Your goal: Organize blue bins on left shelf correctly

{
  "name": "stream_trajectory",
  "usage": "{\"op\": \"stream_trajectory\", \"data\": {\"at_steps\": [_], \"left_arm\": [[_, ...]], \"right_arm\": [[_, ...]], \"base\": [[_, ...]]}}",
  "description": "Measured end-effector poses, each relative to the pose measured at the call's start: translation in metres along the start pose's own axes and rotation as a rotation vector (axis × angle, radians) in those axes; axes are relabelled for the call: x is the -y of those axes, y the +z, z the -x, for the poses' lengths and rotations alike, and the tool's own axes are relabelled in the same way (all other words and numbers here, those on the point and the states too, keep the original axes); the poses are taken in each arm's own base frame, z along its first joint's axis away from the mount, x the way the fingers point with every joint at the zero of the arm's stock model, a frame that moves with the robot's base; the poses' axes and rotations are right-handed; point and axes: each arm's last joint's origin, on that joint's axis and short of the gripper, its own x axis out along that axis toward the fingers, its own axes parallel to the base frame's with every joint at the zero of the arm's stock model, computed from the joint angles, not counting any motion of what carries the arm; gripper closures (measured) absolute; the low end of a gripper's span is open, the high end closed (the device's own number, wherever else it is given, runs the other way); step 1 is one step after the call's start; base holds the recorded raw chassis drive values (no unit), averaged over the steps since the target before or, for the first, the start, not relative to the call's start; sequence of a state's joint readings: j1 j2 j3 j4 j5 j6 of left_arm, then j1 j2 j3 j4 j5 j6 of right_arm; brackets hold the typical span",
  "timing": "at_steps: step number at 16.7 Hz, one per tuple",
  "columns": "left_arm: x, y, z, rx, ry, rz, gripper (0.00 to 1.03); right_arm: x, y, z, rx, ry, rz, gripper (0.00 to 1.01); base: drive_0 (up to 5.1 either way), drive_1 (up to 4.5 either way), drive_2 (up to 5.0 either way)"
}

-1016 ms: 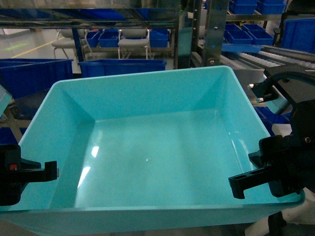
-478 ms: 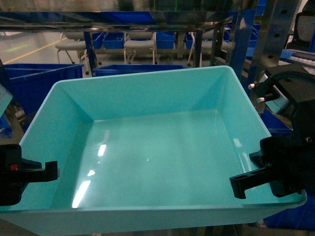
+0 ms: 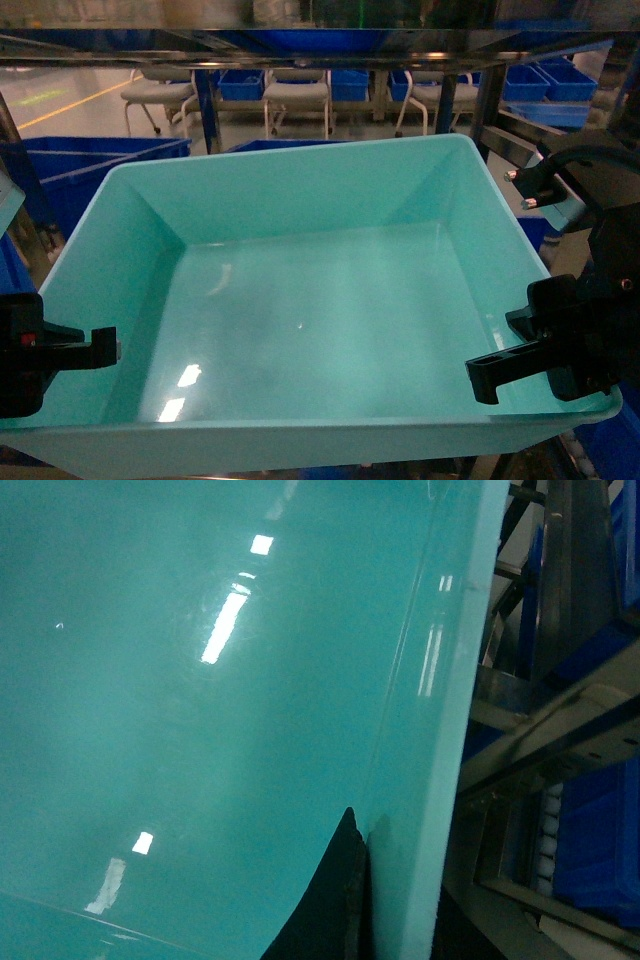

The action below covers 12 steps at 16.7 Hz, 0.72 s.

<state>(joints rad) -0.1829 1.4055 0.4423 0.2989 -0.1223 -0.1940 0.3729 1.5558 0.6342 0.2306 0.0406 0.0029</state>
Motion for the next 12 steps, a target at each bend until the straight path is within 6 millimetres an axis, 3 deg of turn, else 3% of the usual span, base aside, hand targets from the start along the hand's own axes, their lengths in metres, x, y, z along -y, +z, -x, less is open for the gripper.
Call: {"op": "stream_trajectory", "data": {"at_steps": [1, 5, 12], "left_arm": [[0.0000, 0.0000, 0.0000, 0.000, 0.000, 0.000, 1.01], [-0.0001, -0.0002, -0.0003, -0.001, 0.001, 0.000, 1.01], [-0.0001, -0.0004, -0.0003, -0.004, 0.001, 0.000, 1.01]], "right_arm": [[0.0000, 0.0004, 0.0000, 0.004, 0.000, 0.000, 0.99], [-0.0003, 0.0002, -0.0002, 0.002, 0.001, 0.001, 0.99], [0.0000, -0.0003, -0.0002, -0.003, 0.000, 0.000, 0.99]], "base": [[-4.6, 4.10, -0.2], [0.0, 0.00, 0.0], [-0.2, 2.47, -2.9]]}}
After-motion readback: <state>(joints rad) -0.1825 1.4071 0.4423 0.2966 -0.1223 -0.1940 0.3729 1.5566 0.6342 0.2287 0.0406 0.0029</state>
